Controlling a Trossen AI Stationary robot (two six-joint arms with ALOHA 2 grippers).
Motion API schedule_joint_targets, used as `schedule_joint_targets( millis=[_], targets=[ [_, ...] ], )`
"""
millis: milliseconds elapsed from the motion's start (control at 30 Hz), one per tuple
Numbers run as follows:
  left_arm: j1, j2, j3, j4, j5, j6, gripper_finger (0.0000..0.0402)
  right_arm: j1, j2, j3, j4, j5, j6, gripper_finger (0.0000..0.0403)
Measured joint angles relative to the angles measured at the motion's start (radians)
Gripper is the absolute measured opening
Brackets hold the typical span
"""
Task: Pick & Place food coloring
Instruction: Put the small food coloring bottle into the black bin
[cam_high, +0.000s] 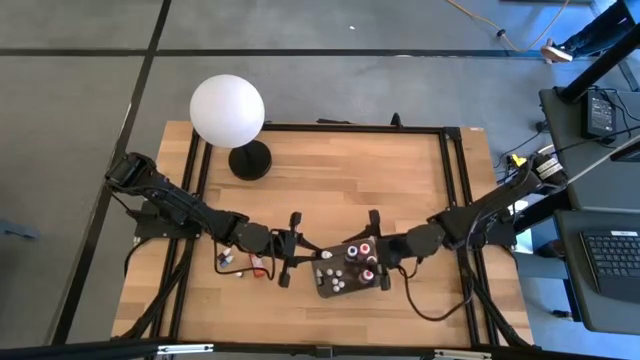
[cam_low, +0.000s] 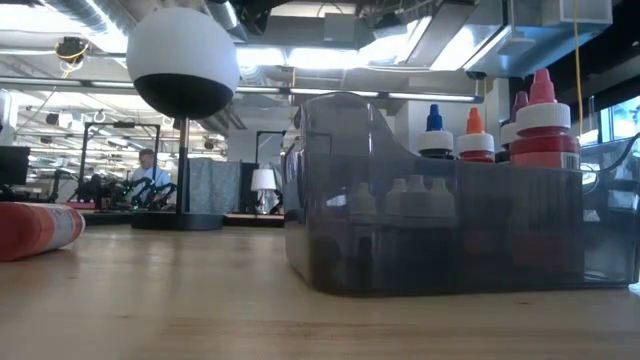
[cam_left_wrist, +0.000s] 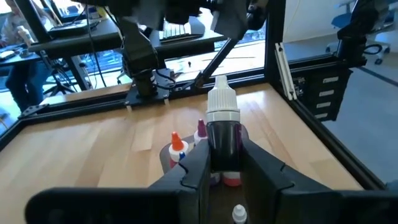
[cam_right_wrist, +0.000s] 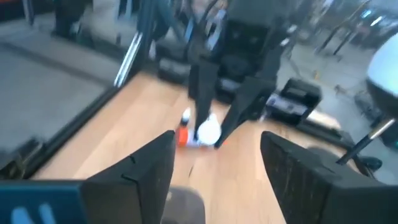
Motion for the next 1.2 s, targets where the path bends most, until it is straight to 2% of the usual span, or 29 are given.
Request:
schedule_joint_targets(
  millis=[167,433,767,1200],
  targets=[
    [0.000,0.000,0.000,-0.002,0.000,-0.023,0.0066,-0.032,0.051,0.169,-0.332,-0.006,0.027,0.0217],
    [0.000,-0.001,0.000,-0.017,-0.001,-0.048,0.0066,-0.054,0.225,0.399,-0.554,-0.029,-0.006,0.0205],
    [0.000,-0.001,0.000,-0.028,-0.001,-0.054,0.0066,-0.054,0.353,0.584,-0.708,-0.049,-0.001,0.0199],
    [0.000,-0.001,0.000,-0.029,0.004,-0.051,0.0066,-0.054,0.359,0.597,-0.727,-0.051,-0.001,0.0092]
  ],
)
